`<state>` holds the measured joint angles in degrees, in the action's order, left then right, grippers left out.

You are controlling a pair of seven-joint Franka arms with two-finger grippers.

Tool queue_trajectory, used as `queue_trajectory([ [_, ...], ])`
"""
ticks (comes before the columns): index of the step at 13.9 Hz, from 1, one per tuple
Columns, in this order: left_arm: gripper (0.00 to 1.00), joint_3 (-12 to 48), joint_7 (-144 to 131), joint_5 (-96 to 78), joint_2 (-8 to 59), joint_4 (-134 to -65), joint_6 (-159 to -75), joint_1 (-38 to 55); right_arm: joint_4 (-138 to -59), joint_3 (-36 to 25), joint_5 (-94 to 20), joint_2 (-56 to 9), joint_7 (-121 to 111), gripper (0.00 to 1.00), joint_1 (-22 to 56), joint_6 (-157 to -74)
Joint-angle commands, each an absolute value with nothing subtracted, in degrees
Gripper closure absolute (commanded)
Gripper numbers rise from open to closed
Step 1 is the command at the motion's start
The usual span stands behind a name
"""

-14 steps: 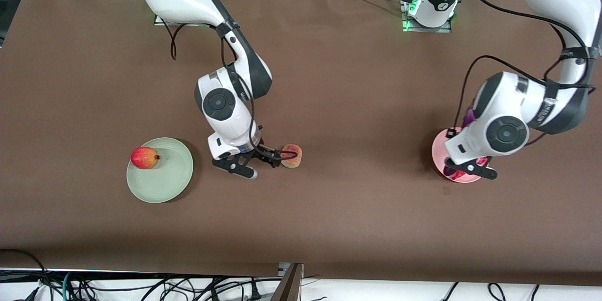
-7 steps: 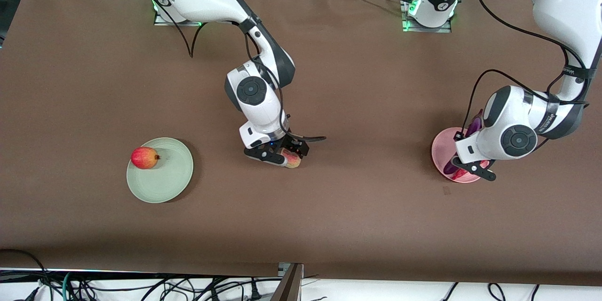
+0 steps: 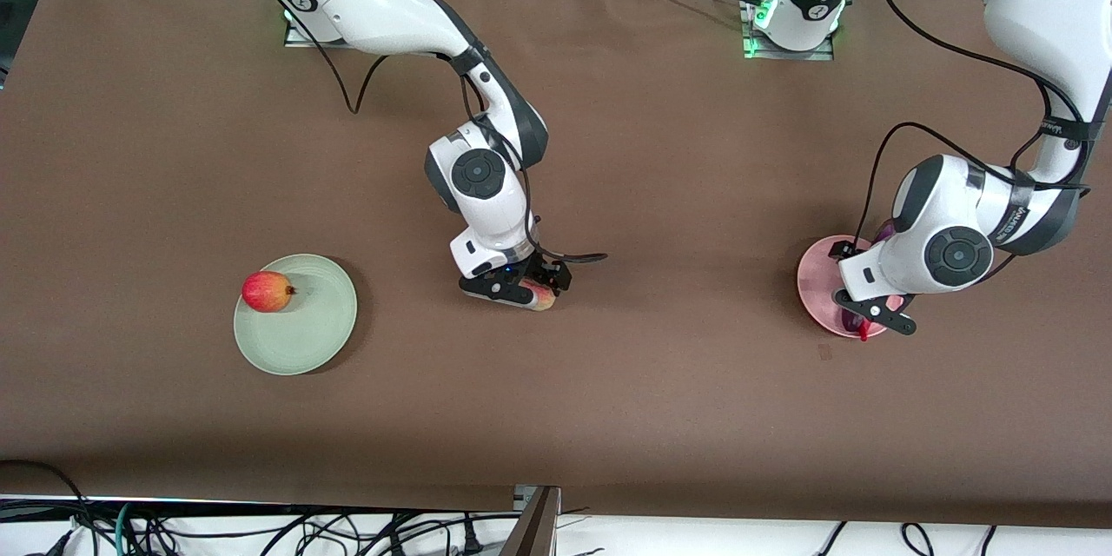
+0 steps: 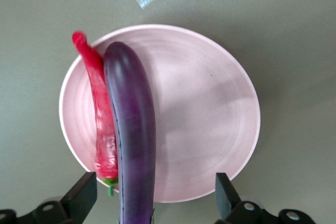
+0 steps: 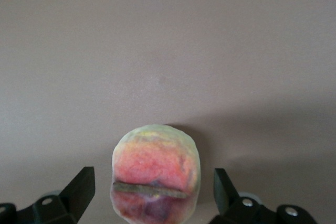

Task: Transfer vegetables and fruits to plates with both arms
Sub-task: 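Release the eggplant on the pink plate while the right gripper lifts the peach, then carry the peach onto the green plate with the right gripper and release it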

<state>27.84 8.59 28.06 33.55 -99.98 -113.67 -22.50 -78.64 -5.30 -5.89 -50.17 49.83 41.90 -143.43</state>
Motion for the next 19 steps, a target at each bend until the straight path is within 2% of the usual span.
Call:
queue_trajectory([
  [1, 0.0, 28.65, 8.97, 28.4, 28.32, -100.37, -113.12, -22.68, -78.05, -5.54, -5.01, -51.68, 50.27, 0.0, 42.89, -145.54],
  [3, 0.0, 29.26, 8.7, 26.99, 23.84, -100.2, -113.12, -22.76, -78.05, -5.71, -4.83, -52.29, 50.36, 0.0, 43.07, -145.72],
  [4, 0.0, 29.35, 8.7, 25.59, 21.64, -98.89, -112.94, -22.76, -78.13, -5.8, -4.66, -52.38, 50.19, 0.06, 43.07, -145.72],
  [6, 0.0, 30.14, 8.79, 21.65, 20.57, -90.23, -106.57, -22.24, -78.05, -5.8, -2.64, -52.38, 49.57, 0.59, 43.07, -145.72],
  [7, 0.0, 30.93, 8.62, 19.45, 20.91, -84.26, -101.04, -21.71, -78.05, -5.89, -2.46, -52.12, 49.4, 0.68, 42.98, -145.55],
  [10, 0.0, 31.02, 8.26, 18.11, 21.27, -73.42, -91.69, -19.86, -78.05, -6.94, -2.37, -49.32, 46.42, 0.68, 42.02, -139.87],
  [13, 0.0, 30.24, 7.3, 14.68, 20.05, -70.58, -87.45, -20.04, -78.13, -7.12, -3.16, -44.67, 37.39, 0.67, 37.9, -130.45],
  [14, 0.0, 26.84, 4.77, 13.81, 17.6, -71.62, -87.54, -18.3, -78.31, -7.12, -3.25, -43.6, 32.66, 0.66, 36.14, -127.47],
  [16, 0.0, 14.65, 2.38, 10.04, 14.35, -73.29, -87.54, -7.87, -78.22, -7.12, -3.43, -41.23, 23.77, 0.66, 31.23, -121.4],
  [18, 0.0, 6.54, 2.89, 2.68, 8.39, -82.39, -89.8, -3.27, -78.31, -6.94, -3.52, -39.56, 16.38, 0.64, 27.35, -117.09],
  [19, 0.0, 2.85, 3.07, 0.9, 4.09, -88.53, -93.48, -1.25, -78.31, -7.03, -3.69, -39.38, 13.74, 0.64, 26.12, -115.07],
])
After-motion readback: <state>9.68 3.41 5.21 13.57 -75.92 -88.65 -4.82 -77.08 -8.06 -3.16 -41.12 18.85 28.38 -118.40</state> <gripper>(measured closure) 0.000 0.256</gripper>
